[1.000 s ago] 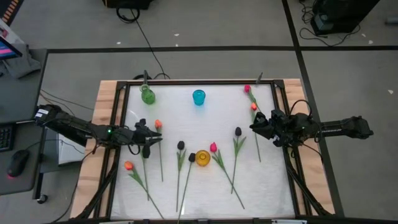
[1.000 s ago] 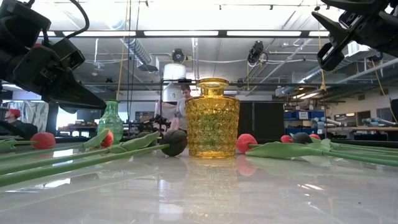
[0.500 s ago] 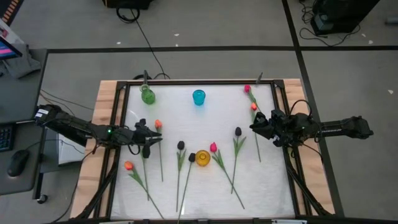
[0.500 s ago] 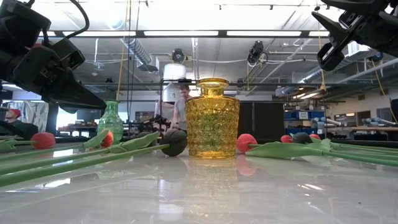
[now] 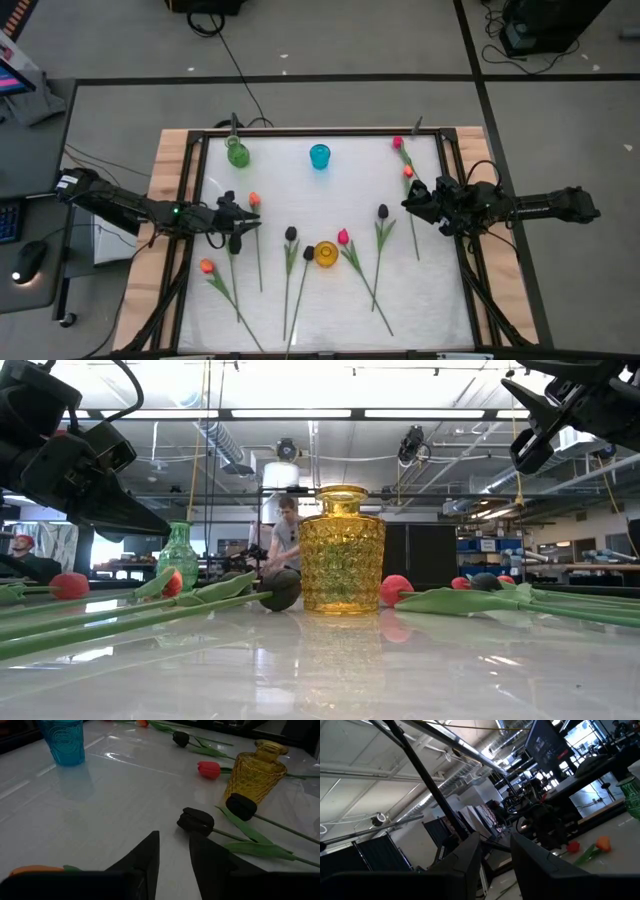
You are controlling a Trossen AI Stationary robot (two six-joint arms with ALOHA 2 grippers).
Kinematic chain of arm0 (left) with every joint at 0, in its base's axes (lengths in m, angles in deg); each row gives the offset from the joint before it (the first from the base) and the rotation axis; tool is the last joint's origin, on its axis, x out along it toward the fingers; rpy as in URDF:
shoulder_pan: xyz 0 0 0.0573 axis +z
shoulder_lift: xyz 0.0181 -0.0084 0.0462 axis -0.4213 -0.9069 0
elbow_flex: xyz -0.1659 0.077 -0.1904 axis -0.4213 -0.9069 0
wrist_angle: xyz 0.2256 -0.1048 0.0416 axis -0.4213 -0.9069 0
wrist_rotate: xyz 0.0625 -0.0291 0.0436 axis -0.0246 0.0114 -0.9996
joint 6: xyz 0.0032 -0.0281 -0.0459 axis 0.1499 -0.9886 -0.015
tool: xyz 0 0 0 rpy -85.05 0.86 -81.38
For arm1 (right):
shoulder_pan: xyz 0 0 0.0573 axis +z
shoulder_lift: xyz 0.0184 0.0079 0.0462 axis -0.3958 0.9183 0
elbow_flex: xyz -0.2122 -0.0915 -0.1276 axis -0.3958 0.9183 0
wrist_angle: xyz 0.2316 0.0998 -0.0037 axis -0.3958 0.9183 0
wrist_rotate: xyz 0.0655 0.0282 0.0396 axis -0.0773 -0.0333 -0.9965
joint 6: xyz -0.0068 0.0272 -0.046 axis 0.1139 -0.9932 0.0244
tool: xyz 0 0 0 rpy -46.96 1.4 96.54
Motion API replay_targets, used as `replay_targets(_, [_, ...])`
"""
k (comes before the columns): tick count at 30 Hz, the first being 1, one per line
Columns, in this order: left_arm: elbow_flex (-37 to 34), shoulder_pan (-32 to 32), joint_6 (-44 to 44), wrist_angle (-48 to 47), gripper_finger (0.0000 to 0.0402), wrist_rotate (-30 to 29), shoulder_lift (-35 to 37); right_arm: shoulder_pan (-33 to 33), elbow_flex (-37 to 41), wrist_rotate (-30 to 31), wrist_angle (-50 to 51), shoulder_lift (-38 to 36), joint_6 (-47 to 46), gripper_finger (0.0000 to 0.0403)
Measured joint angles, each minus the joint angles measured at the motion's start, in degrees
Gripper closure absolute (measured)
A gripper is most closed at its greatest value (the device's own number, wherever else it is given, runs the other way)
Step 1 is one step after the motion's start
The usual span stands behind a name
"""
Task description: Sort flowers into vase by color
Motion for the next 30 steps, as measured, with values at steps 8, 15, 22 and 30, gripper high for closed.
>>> replay_targets(8, [0.0,0.0,0.0,0.0,0.0289,0.0,0.0,0.0,0.0,0.0,0.0,0.0,0.0,0.0285])
replay_targets(15, [0.0,0.0,0.0,0.0,0.0289,0.0,0.0,0.0,0.0,0.0,0.0,0.0,0.0,0.0285])
replay_targets(22, [0.0,0.0,0.3,0.0,0.0289,0.0,0.0,0.0,0.0,0.0,0.0,0.0,0.0,0.0285])
replay_targets(30, [0.0,0.0,-0.2,1.1,0.0289,0.0,0.0,0.0,0.0,0.1,0.0,0.0,0.1,0.0285])
